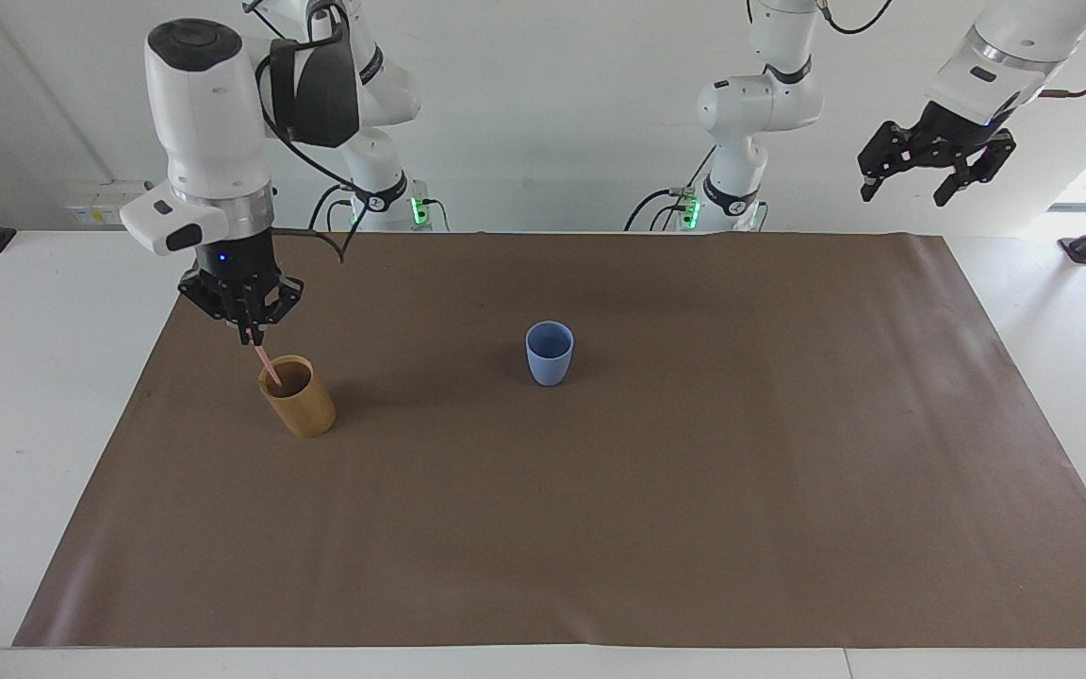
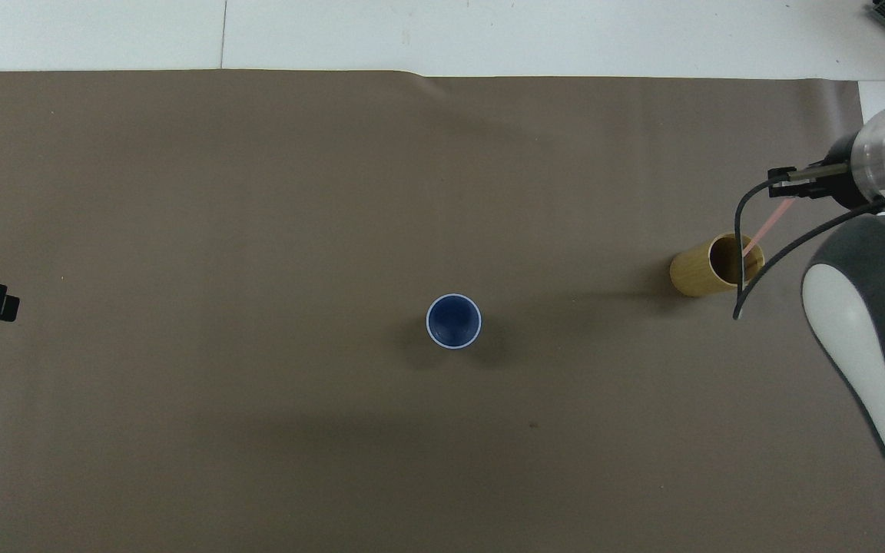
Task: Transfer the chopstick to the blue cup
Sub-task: 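Grasp the pink stick with the right gripper and lift it out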
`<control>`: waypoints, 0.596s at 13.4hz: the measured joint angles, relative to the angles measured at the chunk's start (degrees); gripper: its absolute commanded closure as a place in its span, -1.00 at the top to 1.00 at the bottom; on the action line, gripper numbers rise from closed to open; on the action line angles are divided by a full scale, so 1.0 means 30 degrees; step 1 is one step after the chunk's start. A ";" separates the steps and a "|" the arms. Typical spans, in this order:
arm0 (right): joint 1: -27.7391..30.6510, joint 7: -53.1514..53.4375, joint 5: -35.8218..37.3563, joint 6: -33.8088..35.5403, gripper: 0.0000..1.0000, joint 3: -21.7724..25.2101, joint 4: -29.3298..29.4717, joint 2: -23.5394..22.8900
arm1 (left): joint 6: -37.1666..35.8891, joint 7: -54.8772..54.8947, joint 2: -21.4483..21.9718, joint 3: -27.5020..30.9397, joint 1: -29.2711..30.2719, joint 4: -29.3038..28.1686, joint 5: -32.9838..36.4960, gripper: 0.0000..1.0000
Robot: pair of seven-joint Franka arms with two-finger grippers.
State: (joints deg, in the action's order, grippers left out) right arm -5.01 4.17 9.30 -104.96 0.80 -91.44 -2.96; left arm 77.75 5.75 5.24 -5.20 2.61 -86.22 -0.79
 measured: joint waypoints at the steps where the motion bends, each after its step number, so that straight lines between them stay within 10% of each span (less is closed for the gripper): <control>1: -0.0021 0.0008 -0.0690 0.0422 -1.00 -0.0030 0.0002 0.0534 | 0.0000 0.0000 0.0004 -0.0009 0.0000 0.0000 0.0000 1.00; 8: -0.1283 0.5576 -0.2756 0.0607 -1.00 -0.0890 -0.0042 0.0885 | -0.0007 0.0000 0.0022 -0.0001 0.0001 0.0000 0.0000 1.00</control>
State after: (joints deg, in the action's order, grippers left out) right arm -8.86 20.90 1.03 -103.14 -1.87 -91.56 -0.30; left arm 77.73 5.75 5.30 -5.20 2.61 -86.22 -0.79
